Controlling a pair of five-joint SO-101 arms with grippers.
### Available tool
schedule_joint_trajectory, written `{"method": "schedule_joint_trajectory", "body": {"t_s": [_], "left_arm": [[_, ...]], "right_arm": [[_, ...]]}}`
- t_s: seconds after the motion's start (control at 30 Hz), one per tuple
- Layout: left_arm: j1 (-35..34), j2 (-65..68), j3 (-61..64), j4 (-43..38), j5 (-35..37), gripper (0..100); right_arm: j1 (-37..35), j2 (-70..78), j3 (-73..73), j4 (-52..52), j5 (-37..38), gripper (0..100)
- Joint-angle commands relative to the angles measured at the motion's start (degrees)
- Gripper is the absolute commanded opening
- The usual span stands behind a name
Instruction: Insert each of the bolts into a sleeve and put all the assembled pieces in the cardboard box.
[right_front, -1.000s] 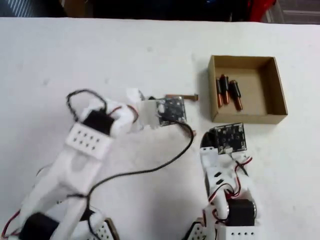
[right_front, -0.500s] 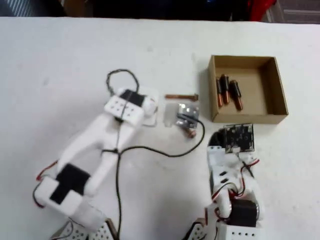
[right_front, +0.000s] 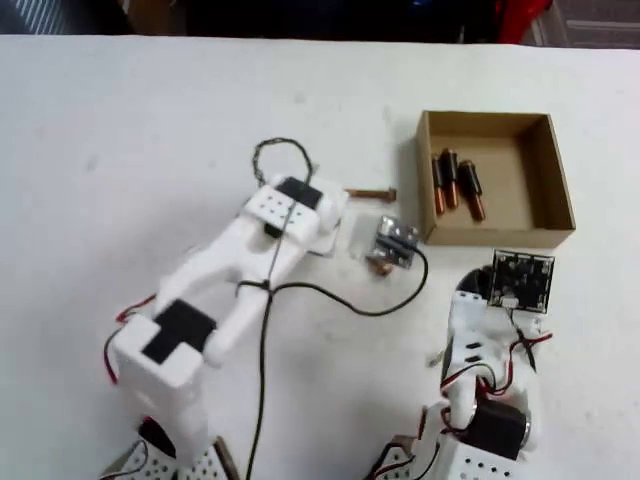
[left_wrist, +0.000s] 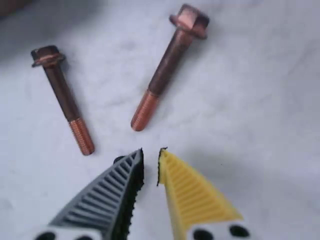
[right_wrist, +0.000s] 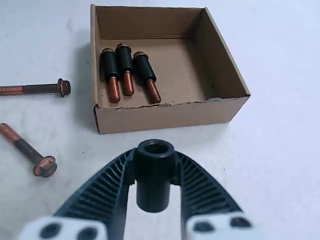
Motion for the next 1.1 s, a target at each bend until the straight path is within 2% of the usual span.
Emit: {"method": "schedule_joint_trajectory", "body": {"t_s": [0.0,0.33,0.57,0.77,1.07], "left_arm": [[1.2,0.5,-4.4,0.8,-2.3,9],[2.5,1.6,-5.0,0.3,-2.4,9],[3.5,1.9,-9.8,-1.1,-2.3,9],[5.0,1.9,-10.2,4.1,-2.3,9],[5.4,2.0,-12.0,4.0,-2.4,9]], "right_arm": [[2.4,-0.6,-0.4,-0.9,-1.1,1.6],[4.0,-0.6,-0.4,-0.2,-1.1,1.7],[4.0,-0.6,-0.2,-0.2,-0.9,1.7],[3.6,-0.6,0.8,-0.6,-1.0,1.7],[3.6,-0.6,0.9,-0.6,-0.9,1.7]]}}
